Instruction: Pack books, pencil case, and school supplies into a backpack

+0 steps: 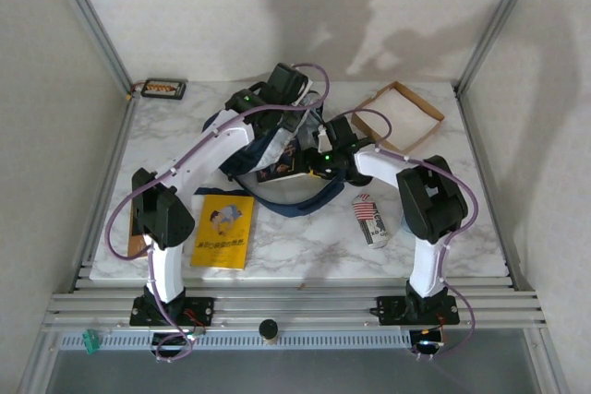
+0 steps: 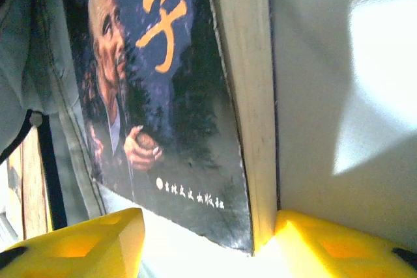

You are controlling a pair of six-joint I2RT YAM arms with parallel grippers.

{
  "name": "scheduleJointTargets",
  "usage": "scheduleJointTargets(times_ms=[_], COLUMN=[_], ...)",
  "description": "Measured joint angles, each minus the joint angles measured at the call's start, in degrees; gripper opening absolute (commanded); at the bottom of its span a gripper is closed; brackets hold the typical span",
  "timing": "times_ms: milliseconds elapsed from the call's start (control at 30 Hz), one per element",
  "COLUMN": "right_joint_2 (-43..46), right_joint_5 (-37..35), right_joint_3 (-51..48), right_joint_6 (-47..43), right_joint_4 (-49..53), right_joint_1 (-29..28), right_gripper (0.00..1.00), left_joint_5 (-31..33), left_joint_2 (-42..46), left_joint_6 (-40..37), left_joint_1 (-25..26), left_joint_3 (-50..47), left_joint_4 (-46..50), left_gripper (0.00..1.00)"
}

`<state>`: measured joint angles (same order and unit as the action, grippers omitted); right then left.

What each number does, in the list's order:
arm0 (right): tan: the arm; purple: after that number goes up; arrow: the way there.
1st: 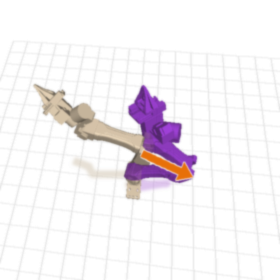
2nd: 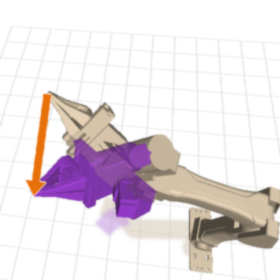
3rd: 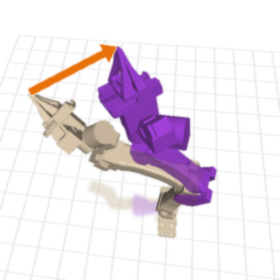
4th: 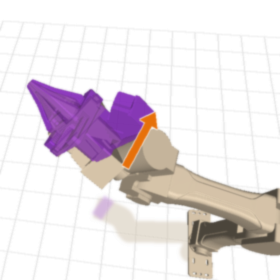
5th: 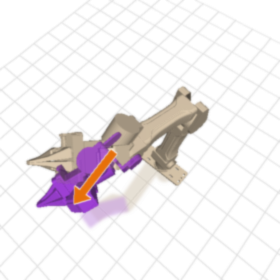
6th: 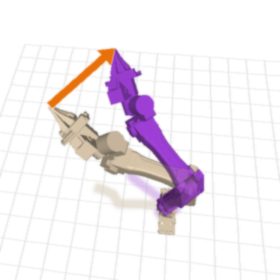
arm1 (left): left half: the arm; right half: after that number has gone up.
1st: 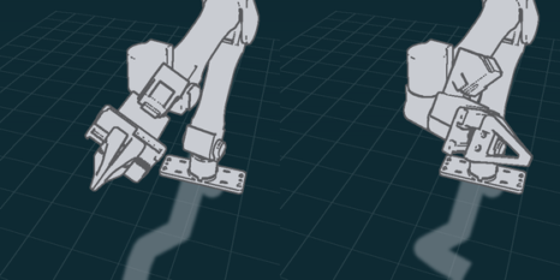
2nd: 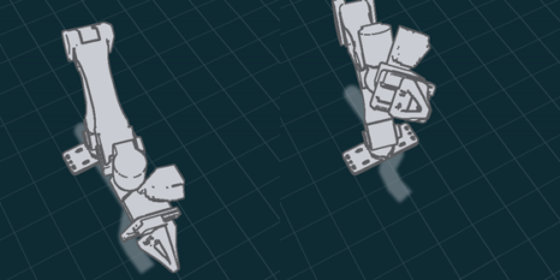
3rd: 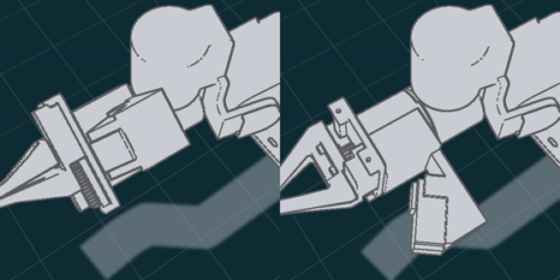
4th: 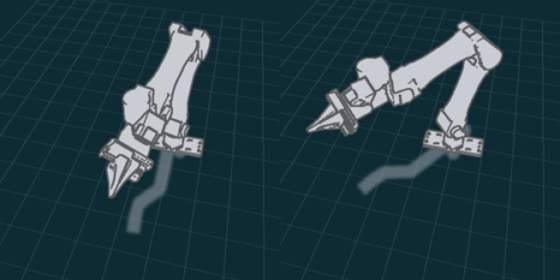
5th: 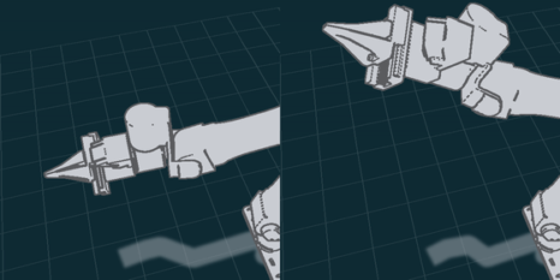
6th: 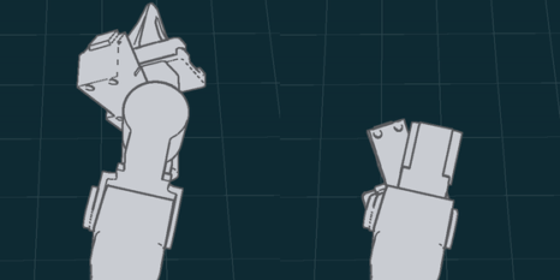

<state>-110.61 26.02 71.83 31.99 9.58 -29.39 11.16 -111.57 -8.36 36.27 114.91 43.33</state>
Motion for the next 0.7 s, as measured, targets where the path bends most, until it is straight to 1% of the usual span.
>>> scheduleJointTargets(times_ms=[100, 167, 200, 233, 300, 367, 533, 633, 700], right_joint_2=[-1.14, -1.53, -1.49, -1.29, -0.81, -0.07, 6.29, 9.51, 10.56], right_joint_5=[-2.32, -4.68, -5.29, -5.46, -5.44, -5.53, -6.95, -6.84, -6.91], right_joint_3=[2.67, 5.33, 6.23, 6.88, 7.48, 7.43, 1.01, -2.6, -5.79], right_joint_6=[0.74, 0.72, 0.87, 1.09, 1.2, 1.2, 2.05, 3.37, 4.76], right_joint_4=[-1.01, -1.77, -2.84, -4.28, -5.84, -5.53, -3.23, -2.14, -3.06], right_joint_1=[0.07, 0.22, 0.39, 0.68, 1.07, 1.29, 0.42, -2.12, -4.13], right_gripper=[0.45, 0.38, 0.37, 0.39, 0.45, 0.47, 0.48, 0.43, 0.43], left_joint_5=[0.0, 0.02, 0.02, 0.02, 0.26, 1.11, 2.89, 3.13, 3.08], left_joint_2=[0.0, 0.0, 0.0, 0.0, 0.0, 0.0, -0.07, -0.24, -0.42], left_joint_6=[0.24, 0.28, 0.28, 0.28, 0.24, 0.22, 0.24, 0.31, 0.55], left_joint_1=[0.0, 0.0, 0.0, 0.0, 0.0, 0.0, -0.07, -0.15, -0.15], left_joint_3=[0.0, 0.0, 0.0, 0.02, 0.07, 0.2, 1.22, 1.27, 1.27], left_joint_4=[0.02, 0.0, 0.02, 0.02, 0.0, -0.02, -0.02, -0.13, -0.2], left_gripper=[0.0, 0.0, 0.0, 0.0, 0.0, 0.0, 0.0, 0.0, 0.0])
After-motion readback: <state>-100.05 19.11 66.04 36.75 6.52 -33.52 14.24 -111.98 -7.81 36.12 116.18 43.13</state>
